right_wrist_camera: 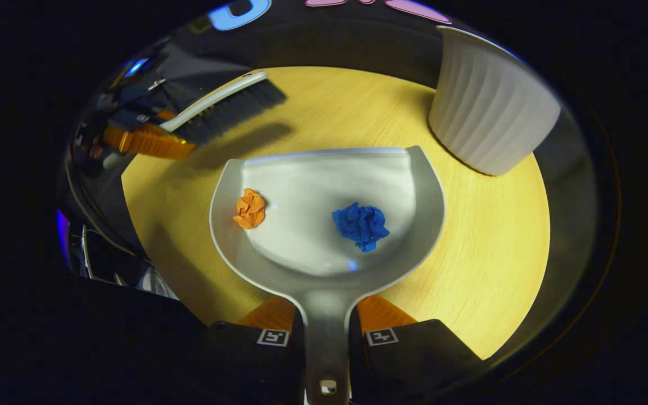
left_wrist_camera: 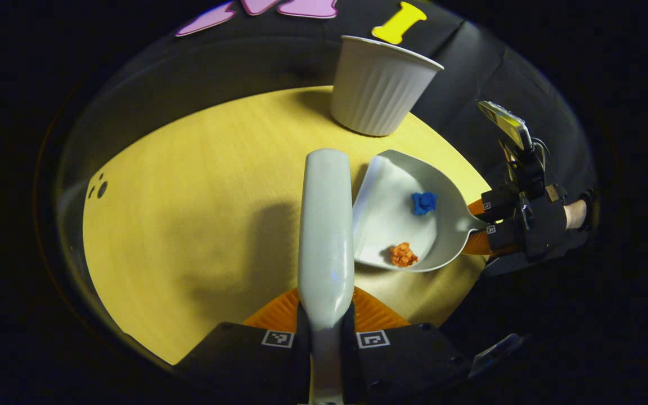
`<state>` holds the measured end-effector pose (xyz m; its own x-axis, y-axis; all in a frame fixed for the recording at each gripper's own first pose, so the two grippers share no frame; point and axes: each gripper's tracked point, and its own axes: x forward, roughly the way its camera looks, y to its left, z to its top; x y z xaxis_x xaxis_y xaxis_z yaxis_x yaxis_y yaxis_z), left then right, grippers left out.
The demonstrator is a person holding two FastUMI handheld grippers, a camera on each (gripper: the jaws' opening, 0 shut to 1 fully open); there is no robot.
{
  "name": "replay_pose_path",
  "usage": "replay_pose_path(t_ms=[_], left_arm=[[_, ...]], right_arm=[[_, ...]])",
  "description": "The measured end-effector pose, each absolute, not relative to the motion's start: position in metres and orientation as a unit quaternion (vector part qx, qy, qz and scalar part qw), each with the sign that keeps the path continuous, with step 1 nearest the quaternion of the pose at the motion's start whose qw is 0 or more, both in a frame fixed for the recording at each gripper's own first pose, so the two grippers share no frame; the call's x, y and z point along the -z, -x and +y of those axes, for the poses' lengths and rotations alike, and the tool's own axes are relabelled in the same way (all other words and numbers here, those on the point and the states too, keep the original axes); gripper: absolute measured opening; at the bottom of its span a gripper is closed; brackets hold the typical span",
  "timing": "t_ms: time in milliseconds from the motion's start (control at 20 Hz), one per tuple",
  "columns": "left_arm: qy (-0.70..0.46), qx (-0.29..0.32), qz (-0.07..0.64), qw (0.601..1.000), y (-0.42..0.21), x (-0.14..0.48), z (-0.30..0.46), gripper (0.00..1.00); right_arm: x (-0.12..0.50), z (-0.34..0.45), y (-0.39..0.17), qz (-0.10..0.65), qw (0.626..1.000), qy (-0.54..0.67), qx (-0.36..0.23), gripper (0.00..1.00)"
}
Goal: Pick up the small broom and dustpan from the desktop, sweep the trash into the dustpan with the broom, and then empty the trash into the garbage bin.
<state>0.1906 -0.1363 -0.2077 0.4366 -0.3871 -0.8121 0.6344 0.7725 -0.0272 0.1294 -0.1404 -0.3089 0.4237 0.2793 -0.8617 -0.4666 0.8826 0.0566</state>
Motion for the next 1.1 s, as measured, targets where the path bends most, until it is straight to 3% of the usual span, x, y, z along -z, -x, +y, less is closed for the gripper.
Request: replay_pose_path(t_ms=[400, 800, 1100], left_arm=[[-0.124, 0.26, 0.43, 0.856, -0.186, 0.283, -0.063, 0.26], [-0.089, 0.27, 0.422, 0.861, -0.174, 0.291, -0.015, 0.26], [-0.074, 0.246, 0.418, 0.871, -0.178, 0.284, -0.023, 0.26]], right_arm=[[0.23, -0.177, -0.119, 0.483, 0.846, 0.079, -0.209, 0.35], [0.115, -0.2, -0.123, 0.482, 0.855, 0.039, -0.187, 0.35], [0.059, -0.249, -0.155, 0.476, 0.866, 0.036, -0.151, 0.34]])
